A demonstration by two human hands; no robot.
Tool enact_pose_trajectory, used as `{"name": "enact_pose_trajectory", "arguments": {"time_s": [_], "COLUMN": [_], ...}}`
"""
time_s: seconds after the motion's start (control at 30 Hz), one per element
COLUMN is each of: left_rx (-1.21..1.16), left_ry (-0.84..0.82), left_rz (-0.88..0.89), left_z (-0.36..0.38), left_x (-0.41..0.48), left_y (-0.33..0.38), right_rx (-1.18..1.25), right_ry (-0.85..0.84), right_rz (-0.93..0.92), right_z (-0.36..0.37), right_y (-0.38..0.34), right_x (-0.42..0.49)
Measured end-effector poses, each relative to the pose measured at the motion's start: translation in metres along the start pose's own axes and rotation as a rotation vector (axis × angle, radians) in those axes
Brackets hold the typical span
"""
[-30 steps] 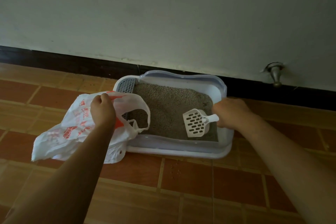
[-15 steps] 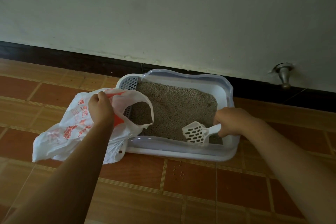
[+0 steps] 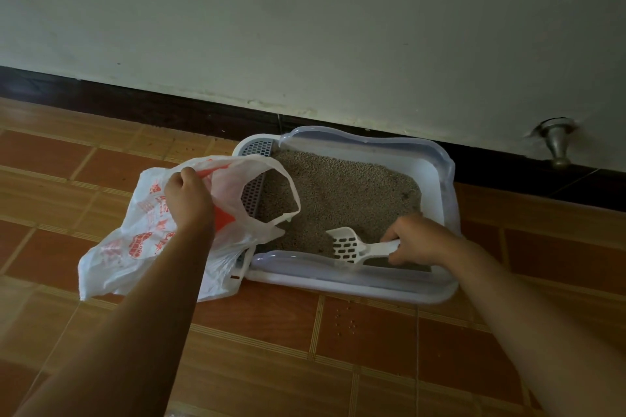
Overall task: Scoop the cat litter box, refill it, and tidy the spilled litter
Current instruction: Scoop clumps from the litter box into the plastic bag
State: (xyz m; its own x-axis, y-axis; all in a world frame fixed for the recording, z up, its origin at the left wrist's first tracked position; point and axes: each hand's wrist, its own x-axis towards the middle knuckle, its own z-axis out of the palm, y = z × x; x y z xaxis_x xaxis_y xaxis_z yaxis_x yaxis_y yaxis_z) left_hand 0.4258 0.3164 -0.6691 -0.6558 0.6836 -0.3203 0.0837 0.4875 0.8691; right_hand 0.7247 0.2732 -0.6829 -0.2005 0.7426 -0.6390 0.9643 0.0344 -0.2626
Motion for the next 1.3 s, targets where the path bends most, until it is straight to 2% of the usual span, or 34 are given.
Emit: {"name": "enact_pose_trajectory", "arguments": {"time_s": [0.3, 0.53, 1.03, 1.3], "left_rx": [-0.082, -0.108, -0.096, -0.103], "left_ry": [0.038, 0.056, 0.060, 0.056], "left_rz": [-0.007, 0.010, 0.032, 0.042], "left_z": [-0.014, -0.018, -0.020, -0.020], "left_x": [0.007, 0.012, 0.018, 0.014], "left_y": [0.002, 0.001, -0.004, -0.003], "right_rx": [0.125, 0.323, 0.536, 0.604], "right_ry": [-0.015, -0.029, 0.010, 0.092], "right_rz": [0.016, 0.002, -0.004, 0.029], "right_z": [0.007, 0.015, 0.028, 0.022], "right_y": [-0.020, -0.031, -0.033, -0.023], "right_x": [0.015, 0.027, 0.031, 0.024]}}
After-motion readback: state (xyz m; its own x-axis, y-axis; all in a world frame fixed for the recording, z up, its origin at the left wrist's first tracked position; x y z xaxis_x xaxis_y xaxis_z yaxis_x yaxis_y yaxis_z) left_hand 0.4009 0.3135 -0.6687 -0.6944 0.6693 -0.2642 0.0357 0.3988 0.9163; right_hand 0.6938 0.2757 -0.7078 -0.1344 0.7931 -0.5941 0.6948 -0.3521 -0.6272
